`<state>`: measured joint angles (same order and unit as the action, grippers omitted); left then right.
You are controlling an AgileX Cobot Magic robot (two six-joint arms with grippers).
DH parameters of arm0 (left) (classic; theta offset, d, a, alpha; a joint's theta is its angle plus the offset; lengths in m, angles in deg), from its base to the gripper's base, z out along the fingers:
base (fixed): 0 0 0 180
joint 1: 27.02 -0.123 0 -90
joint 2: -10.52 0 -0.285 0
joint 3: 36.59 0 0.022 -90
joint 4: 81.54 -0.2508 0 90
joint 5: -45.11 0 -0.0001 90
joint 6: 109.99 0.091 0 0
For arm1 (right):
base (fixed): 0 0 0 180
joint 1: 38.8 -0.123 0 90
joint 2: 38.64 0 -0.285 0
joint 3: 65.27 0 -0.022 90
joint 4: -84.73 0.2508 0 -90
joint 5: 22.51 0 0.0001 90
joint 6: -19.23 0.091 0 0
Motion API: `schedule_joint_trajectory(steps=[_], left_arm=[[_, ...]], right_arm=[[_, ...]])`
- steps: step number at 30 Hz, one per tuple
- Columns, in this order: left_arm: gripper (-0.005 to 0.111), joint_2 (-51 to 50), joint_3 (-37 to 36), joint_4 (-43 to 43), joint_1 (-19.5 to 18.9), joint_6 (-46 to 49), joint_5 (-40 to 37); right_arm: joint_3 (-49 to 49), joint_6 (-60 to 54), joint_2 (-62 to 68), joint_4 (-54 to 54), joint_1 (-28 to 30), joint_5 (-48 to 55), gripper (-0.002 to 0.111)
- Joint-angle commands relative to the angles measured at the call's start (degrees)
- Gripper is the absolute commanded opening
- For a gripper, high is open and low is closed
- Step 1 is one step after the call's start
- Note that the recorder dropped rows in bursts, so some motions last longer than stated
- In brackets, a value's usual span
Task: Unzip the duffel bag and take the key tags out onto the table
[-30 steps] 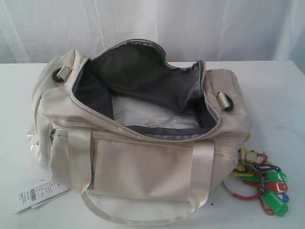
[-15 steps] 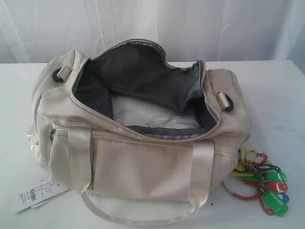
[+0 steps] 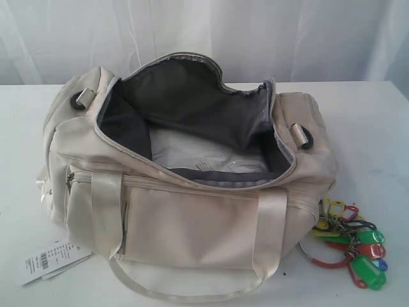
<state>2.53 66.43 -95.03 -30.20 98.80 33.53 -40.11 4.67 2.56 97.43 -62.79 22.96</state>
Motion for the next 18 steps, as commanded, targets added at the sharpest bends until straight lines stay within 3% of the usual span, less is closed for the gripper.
schedule_joint_trajectory(steps=[1, 8, 12, 18], left_arm=[[0.0, 0.2, -0.2, 2.5, -0.2, -4.1, -10.6], [0.0, 0.2, 0.2, 4.5, -0.2, -24.5, -13.9], [0.0, 0.2, 0.2, 5.5, -0.2, -25.9, -13.1], [0.0, 0.2, -0.2, 5.5, -0.2, -44.7, -5.4]], right_arm=[[0.1, -0.5, -0.3, -0.2, 0.1, -0.3, 0.0], [0.1, -0.9, -0.3, -0.2, 0.1, -0.3, 0.0], [0.1, -0.7, -0.3, -0.2, 0.1, -0.3, 0.0], [0.1, -0.7, -0.3, -0.2, 0.1, -0.3, 0.0]])
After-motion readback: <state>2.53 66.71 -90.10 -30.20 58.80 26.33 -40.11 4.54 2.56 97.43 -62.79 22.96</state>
